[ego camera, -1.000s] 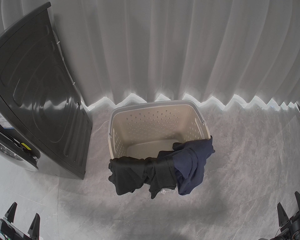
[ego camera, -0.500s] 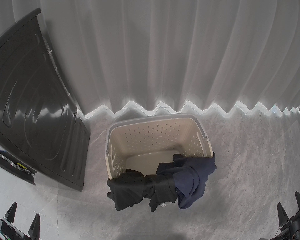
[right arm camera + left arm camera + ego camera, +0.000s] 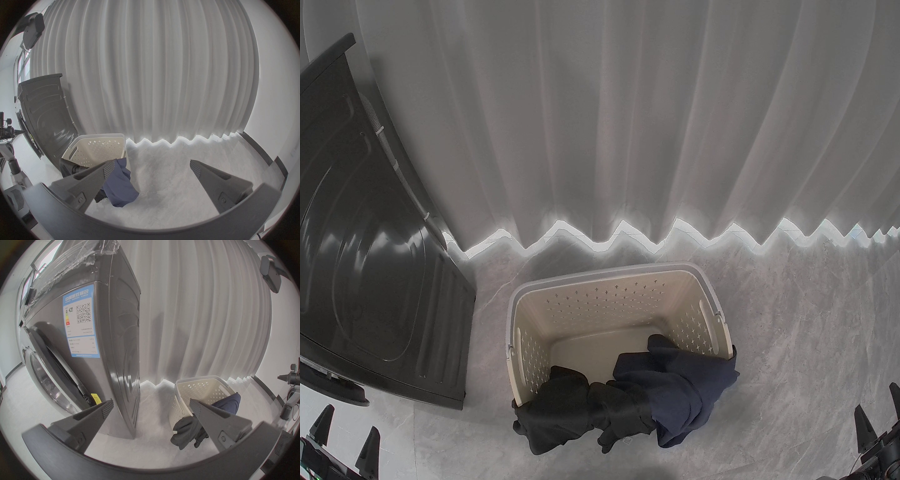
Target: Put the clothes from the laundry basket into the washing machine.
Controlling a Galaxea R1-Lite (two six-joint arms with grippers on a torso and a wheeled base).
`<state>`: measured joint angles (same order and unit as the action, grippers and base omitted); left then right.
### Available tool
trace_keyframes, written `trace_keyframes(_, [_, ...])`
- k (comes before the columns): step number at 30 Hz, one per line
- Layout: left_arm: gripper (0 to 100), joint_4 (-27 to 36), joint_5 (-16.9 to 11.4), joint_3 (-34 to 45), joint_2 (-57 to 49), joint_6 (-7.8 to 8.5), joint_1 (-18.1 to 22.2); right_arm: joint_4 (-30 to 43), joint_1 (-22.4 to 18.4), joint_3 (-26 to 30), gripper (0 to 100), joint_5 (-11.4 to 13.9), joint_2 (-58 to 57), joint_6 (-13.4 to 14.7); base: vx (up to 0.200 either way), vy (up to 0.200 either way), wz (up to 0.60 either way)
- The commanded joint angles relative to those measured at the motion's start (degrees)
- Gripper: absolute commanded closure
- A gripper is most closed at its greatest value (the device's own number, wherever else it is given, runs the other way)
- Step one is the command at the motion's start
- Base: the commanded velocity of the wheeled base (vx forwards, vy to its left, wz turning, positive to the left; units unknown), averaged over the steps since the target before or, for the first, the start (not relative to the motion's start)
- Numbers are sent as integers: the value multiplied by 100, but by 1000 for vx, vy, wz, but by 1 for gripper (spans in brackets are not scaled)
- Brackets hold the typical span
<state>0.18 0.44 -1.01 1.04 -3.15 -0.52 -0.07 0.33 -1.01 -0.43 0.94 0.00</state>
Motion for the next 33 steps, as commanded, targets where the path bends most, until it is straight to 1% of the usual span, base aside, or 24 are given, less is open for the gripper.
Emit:
trace_keyframes(1, [0, -1, 0, 92, -86, -2, 0, -1, 2, 101, 0, -1, -94, 0, 0, -200, 0])
trace_keyframes(3, [0, -1, 0, 92, -86, -2, 0, -1, 2, 101, 0, -1, -94, 0, 0, -200, 0])
trace_keyframes(15, [0, -1, -9, 92, -86, -2, 0, -1, 2, 101, 0, -1, -94, 0, 0, 0, 0])
trace_keyframes(21, [0, -1, -9, 92, -86, 7, 0, -1, 2, 101, 0, -1, -94, 0, 200, 200, 0])
trace_keyframes(24, [0, -1, -9, 92, -86, 7, 0, -1, 2, 101, 0, -1, -94, 0, 200, 0, 0])
trace_keyframes(30, [0, -1, -9, 92, -86, 7, 0, -1, 2, 101, 0, -1, -94, 0, 0, 0, 0])
trace_keyframes(33, [0, -1, 0, 92, -86, 7, 0, -1, 2, 101, 0, -1, -94, 0, 200, 0, 0])
